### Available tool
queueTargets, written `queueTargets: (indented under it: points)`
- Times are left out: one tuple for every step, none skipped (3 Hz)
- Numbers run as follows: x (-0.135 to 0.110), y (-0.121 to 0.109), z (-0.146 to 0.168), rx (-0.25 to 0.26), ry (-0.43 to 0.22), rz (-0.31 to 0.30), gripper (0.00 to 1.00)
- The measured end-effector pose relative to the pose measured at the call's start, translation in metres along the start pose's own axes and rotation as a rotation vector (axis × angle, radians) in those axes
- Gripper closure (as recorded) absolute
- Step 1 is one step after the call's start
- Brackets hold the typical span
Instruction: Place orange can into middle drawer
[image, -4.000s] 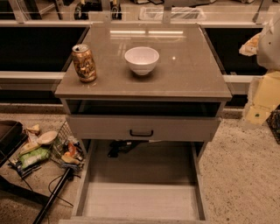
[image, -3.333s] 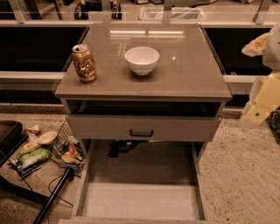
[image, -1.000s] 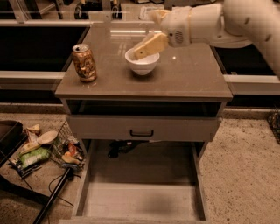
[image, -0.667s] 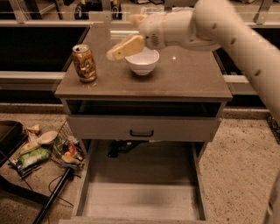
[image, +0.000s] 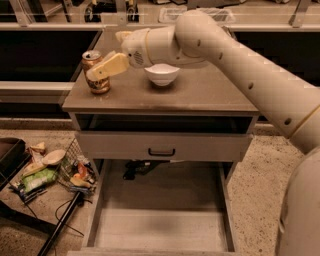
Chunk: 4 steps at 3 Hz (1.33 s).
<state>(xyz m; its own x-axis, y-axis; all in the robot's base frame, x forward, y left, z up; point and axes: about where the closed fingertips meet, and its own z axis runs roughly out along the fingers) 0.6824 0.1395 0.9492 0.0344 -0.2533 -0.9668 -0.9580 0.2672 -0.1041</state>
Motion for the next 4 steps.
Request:
queueTargets:
  points:
    - [0.014,0.0,0.042,-0.013,0.022,0.024,0.0]
    - [0.028,-0.008,0.076,-0.034,0.034,0.046,0.18]
    - [0.044,-0.025,0.104,-0.046,0.038,0.056,0.49]
    - [0.05,-0.035,0.11,-0.039,0.035,0.061,0.72]
